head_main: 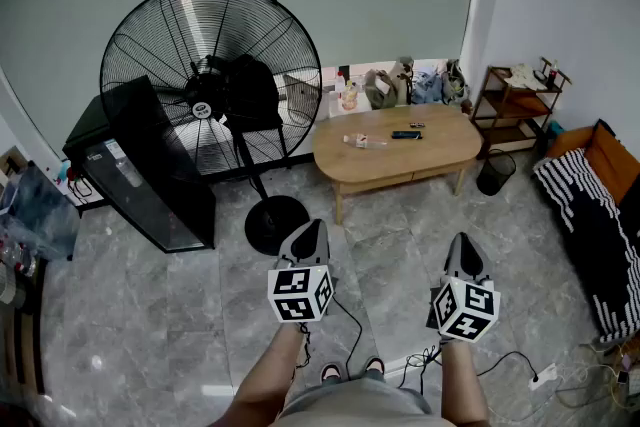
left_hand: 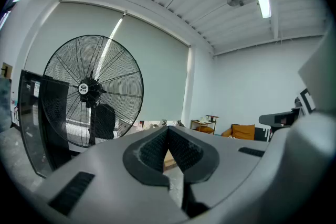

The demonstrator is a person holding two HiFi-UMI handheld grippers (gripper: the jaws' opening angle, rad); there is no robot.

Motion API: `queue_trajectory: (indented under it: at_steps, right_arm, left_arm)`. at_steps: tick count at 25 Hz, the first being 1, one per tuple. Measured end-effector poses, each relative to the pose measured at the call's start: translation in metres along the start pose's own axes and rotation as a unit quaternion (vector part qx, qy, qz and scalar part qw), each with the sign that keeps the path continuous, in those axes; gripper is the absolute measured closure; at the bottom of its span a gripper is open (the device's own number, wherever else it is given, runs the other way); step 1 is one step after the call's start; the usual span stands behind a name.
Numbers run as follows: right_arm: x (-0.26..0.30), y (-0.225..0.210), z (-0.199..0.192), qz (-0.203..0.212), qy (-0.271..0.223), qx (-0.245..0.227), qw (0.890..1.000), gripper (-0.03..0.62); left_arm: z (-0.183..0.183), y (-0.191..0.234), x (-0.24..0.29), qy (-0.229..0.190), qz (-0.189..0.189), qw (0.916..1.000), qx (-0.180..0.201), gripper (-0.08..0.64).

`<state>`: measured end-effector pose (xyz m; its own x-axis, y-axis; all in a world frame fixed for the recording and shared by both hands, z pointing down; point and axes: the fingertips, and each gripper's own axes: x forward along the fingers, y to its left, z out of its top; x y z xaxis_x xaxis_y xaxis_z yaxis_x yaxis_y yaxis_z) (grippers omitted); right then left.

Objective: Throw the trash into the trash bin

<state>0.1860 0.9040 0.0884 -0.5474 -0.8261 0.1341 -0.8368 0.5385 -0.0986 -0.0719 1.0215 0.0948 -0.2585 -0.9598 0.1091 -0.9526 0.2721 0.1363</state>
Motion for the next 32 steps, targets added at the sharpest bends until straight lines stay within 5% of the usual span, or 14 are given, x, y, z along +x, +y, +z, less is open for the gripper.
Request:
queue_trajectory:
  at_steps: [23, 32]
  right_arm:
    - [-0.001, -0.005, -0.007, 0.000, -0.008, 0.028, 1.000, 0.584]
    - [0.010, -0.009, -0.006, 0.017, -0.005, 0.024, 1.000, 0.445]
  left_arm:
    - [-0.006, -0.003, 0.001, 0.005, 0.003, 1.0000, 0.001, 0.548]
    - [-0.009, -0.005, 0.013, 0.007, 0.011, 0.9999, -0.001, 0.547]
